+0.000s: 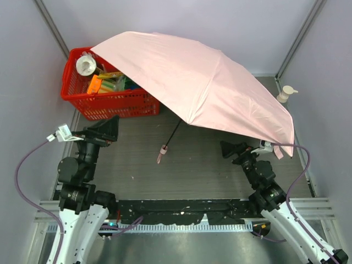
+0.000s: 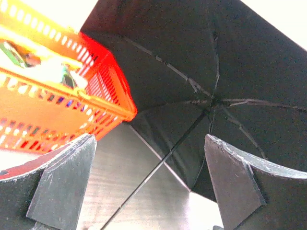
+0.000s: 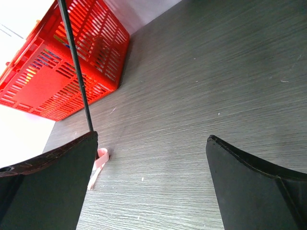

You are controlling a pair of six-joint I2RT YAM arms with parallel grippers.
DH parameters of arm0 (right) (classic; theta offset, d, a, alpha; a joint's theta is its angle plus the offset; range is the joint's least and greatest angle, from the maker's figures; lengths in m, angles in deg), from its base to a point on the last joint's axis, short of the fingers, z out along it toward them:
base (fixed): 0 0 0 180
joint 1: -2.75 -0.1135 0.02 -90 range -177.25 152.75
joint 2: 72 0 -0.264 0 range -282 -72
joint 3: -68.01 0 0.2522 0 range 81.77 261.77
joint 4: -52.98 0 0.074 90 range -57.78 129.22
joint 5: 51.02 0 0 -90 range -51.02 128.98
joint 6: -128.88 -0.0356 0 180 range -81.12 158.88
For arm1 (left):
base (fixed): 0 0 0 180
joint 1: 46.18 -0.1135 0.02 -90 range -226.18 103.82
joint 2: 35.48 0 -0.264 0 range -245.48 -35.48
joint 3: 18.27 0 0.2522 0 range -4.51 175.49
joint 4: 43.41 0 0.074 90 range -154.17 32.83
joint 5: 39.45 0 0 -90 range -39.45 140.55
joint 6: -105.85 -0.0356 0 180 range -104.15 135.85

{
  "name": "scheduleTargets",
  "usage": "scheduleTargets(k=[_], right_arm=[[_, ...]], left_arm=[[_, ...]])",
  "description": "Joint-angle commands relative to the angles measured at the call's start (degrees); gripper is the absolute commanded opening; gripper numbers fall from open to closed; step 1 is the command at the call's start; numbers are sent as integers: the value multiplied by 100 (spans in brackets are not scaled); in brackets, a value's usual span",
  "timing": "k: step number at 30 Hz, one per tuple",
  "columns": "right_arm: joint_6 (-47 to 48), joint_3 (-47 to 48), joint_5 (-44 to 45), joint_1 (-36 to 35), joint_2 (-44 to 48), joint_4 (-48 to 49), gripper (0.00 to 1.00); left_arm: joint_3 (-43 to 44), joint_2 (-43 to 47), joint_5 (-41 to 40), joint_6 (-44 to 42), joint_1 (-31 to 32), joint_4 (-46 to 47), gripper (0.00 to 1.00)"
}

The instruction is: Put away the umbrella

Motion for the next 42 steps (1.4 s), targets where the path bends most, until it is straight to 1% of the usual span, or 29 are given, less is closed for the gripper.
scheduleTargets(k=[1, 2, 4, 6, 7, 8, 9, 10, 11, 12, 14, 15, 17, 19, 21, 24, 25, 26, 27, 29, 31, 33, 34, 36, 37, 38, 40, 42], right_arm=[[-483, 340, 271, 16, -328, -262, 99], [-536, 393, 166, 16, -303, -454, 99], [-738, 621, -131, 16, -215, -744, 99], [-737, 745, -221, 7, 4, -886, 99], [-834, 727, -239, 16, 223, -895, 99], [-878, 710, -291, 16, 329, -913, 99], [-888, 614, -353, 16, 557, -826, 99], [-923, 569, -353, 16, 637, -825, 99], [-897, 517, -475, 16, 795, -799, 99], [-836, 490, -563, 25, 848, -790, 99], [-503, 525, -923, 25, 875, -720, 98], [-458, 551, -1055, 16, 840, -754, 98], [-378, 665, -1117, 16, 727, -903, 98], [-317, 814, -1161, 25, 621, -1087, 97], [-229, 964, -1232, 16, 568, -1263, 96], [-167, 1061, -1206, 16, 629, -1414, 96], [-184, 1061, -1171, 16, 664, -1440, 96], [-211, 1070, -1153, 16, 708, -1449, 96], [-220, 1070, -1153, 16, 726, -1475, 96], [-220, 1096, -1136, 16, 735, -1493, 96], [-220, 1131, -1118, 16, 691, -1511, 96], [-202, 1175, -1074, 16, 664, -1537, 96], [-193, 1175, -1048, 16, 621, -1554, 96], [-193, 1149, -986, 16, 577, -1563, 96], [-202, 1140, -960, 16, 542, -1555, 96], [-202, 1123, -934, 16, 515, -1555, 96], [-220, 1123, -855, 16, 445, -1555, 96], [-290, 1131, -732, 16, 383, -1563, 96]], left_arm=[[-237, -579, 929, 266, 5, 445, 100], [-413, -834, 1248, 458, -3, 964, 100], [-450, -1500, 1619, 793, -4, 1398, 98], [-206, -2292, 2119, 646, -4, 1567, 85], [-65, -2722, 2252, 514, 5, 1611, 81], [58, -3117, 2331, 417, 23, 1707, 81], [155, -3478, 2367, 320, 58, 1812, 82], [269, -3882, 2428, 171, 128, 1874, 86], [471, -4251, 2437, 13, 276, 1831, 88], [690, -4629, 2377, -232, 408, 1639, 88], [1191, -5228, 1887, -803, 873, 1104, 88], [1315, -5527, 1553, -1128, 1084, 1049, 90], [1579, -6185, 1366, -1533, 1367, 1092, 95], [1825, -6827, 1715, -1614, 1455, 1372, 100], [2193, -7495, 2146, -1640, 1508, 1479, 100], [2800, -8349, 2156, -1912, 1727, 1383, 100], [2958, -8577, 2278, -1974, 1780, 1400, 100], [3143, -8762, 2619, -1983, 1833, 1487, 97], [3197, -8886, 3022, -1940, 1851, 1706, 92], [3084, -9080, 3753, -1607, 1895, 2442, 86], [2865, -9177, 4010, -1221, 1904, 3103, 86], [2619, -9186, 4037, -922, 1939, 3682, 85], [2522, -9186, 4037, -868, 1956, 3842, 78], [2555, -9204, 3950, -780, 2009, 3765, 53], [2591, -9169, 3880, -762, 2053, 3617, 43], [2608, -9090, 3835, -753, 2097, 3563, 39], [2591, -8844, 3678, -779, 2211, 3510, 35], [2704, -8554, 3423, -875, 2343, 3187, 27]])
